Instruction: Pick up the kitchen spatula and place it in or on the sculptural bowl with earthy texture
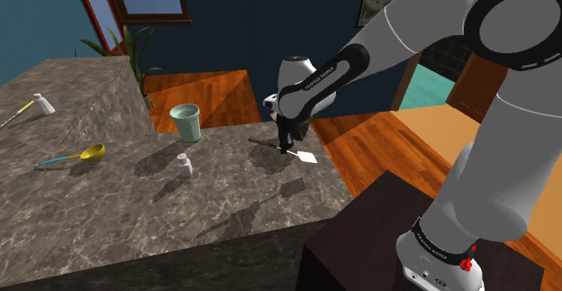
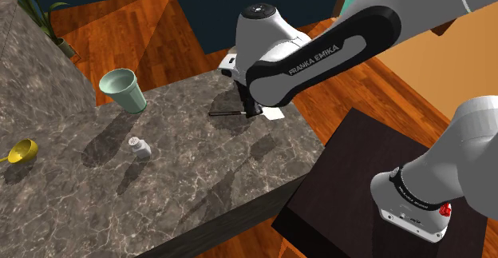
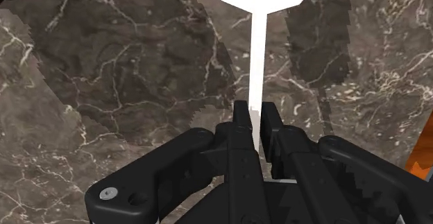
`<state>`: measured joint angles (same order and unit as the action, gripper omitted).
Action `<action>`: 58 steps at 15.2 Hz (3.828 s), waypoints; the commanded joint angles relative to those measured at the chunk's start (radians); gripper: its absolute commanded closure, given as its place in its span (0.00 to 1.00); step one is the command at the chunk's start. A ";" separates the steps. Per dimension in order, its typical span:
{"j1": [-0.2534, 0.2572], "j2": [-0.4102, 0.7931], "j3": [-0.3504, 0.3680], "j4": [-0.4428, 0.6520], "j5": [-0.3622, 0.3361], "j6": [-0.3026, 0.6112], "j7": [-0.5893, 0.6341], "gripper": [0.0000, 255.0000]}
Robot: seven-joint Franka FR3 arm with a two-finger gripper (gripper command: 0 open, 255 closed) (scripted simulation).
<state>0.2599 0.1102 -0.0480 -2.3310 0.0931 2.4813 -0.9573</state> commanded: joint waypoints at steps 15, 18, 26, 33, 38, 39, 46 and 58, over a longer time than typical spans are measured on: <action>0.000 -0.140 -0.003 0.072 -0.027 -0.211 0.027 1.00; -0.001 -0.160 -0.004 0.092 -0.031 -0.251 0.031 1.00; -0.072 -0.017 -0.074 0.298 -0.011 -0.324 -0.119 1.00; -0.154 0.166 -0.120 0.561 0.028 -0.415 -0.252 1.00; -0.224 0.325 -0.137 0.805 0.059 -0.508 -0.329 1.00; -0.224 0.328 -0.136 0.796 0.060 -0.496 -0.330 1.00; -0.225 0.357 -0.131 0.744 0.070 -0.417 -0.340 1.00; -0.227 0.400 -0.125 0.701 0.082 -0.332 -0.352 1.00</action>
<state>0.0329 0.5104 -0.1731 -1.6292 0.1753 2.1487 -1.3097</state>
